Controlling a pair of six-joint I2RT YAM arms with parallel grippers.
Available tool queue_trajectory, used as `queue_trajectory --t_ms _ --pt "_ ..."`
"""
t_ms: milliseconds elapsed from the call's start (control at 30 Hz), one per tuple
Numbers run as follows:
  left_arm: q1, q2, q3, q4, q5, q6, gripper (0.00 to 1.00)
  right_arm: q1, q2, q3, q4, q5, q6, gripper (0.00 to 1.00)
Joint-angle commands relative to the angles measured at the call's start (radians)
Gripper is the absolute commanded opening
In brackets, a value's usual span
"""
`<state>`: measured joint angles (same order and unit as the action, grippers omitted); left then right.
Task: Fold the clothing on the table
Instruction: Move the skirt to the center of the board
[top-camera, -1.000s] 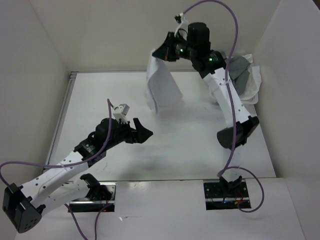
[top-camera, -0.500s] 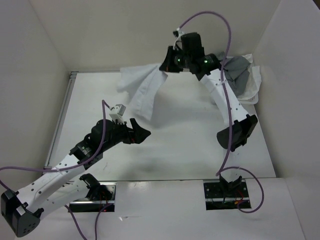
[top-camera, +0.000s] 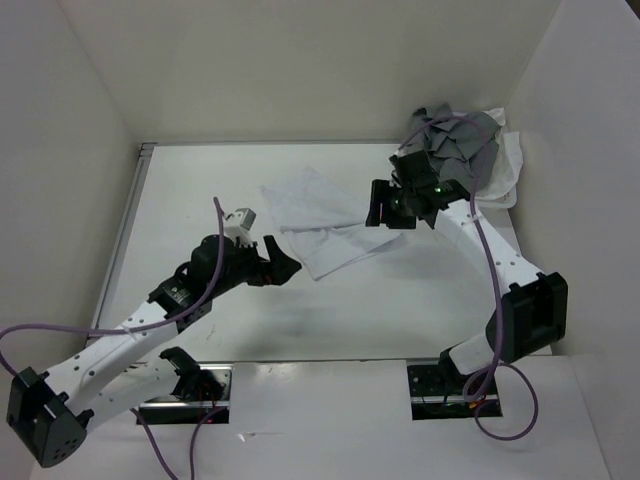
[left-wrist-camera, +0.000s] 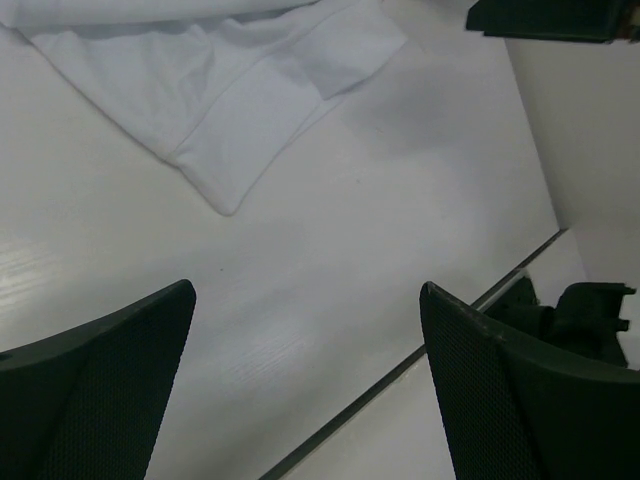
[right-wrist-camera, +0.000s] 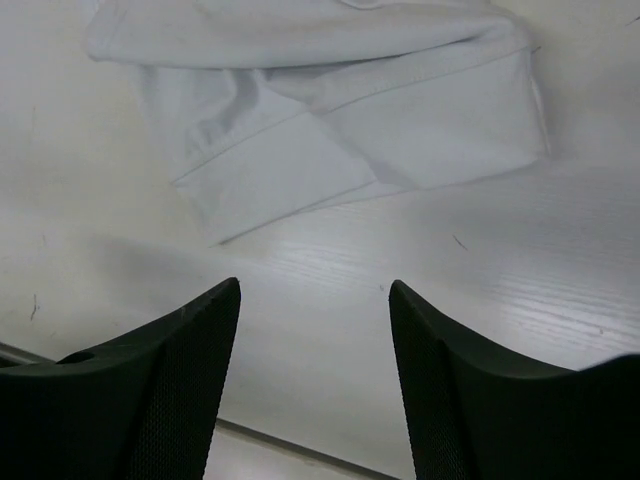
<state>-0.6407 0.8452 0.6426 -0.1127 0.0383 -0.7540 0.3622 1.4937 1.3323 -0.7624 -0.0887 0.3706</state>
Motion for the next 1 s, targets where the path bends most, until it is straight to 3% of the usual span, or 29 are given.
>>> queue_trajectory --t_ms 0,67,200,333,533,967 --pt "0.007 0.064 -0.038 0.09 0.064 0.045 0.99 0.007 -0.041 -0.058 0.098 0.102 -0.024 0.67" --pt "0.007 0.139 -0.049 0.102 0.078 0.057 0.99 0.007 -0.052 -0.07 0.098 0.142 -0.024 0.67" --pt "-0.06 0.282 -0.049 0.111 -0.081 0.026 0.95 0.007 -0.062 -0.042 0.107 0.22 -0.024 0.7" --pt "-0.07 0.432 -0.006 0.185 -0.143 -0.037 0.77 -0.028 0.009 -0.031 0.113 0.241 -0.024 0.7" --pt "-0.07 0.612 0.083 0.234 -0.164 -0.061 0.75 -0.138 0.045 -0.061 0.169 0.093 -0.033 0.7" --pt "0.009 0.863 0.137 0.447 -0.054 -0.113 0.66 -0.169 0.19 -0.088 0.239 -0.051 -0.073 0.69"
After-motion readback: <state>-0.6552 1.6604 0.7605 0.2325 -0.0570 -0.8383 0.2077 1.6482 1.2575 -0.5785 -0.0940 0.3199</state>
